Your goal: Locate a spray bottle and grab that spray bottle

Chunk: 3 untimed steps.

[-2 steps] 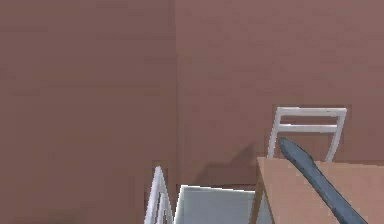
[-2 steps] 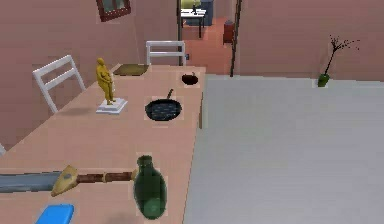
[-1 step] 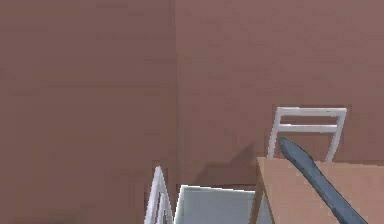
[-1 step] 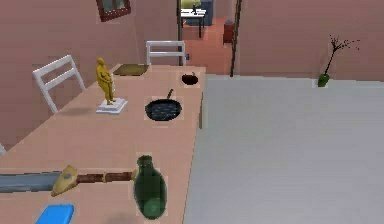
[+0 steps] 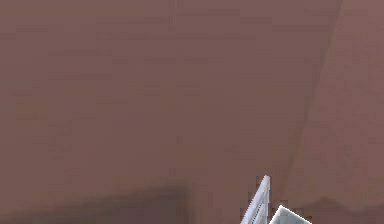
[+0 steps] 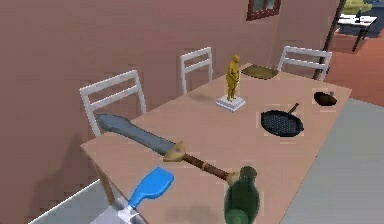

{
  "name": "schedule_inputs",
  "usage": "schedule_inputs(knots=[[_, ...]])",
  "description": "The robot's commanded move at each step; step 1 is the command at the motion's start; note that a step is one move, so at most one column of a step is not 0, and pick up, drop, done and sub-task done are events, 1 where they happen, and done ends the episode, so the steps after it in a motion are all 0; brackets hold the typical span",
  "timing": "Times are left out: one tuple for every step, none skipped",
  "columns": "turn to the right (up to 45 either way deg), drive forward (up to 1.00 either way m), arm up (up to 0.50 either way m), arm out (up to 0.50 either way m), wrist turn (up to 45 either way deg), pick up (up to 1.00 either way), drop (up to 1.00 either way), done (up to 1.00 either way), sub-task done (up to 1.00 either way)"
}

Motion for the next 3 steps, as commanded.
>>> schedule_inputs(knots=[[0.0,0.0,0.5,0.0,0.0,0.0,0.0,0.0,0.0],[0.0,0.0,0.34,0.0,0.0,0.0,0.0,0.0,0.0],[0.0,0.0,0.0,0.18,0.0,0.0,0.0,0.0,0.0]])
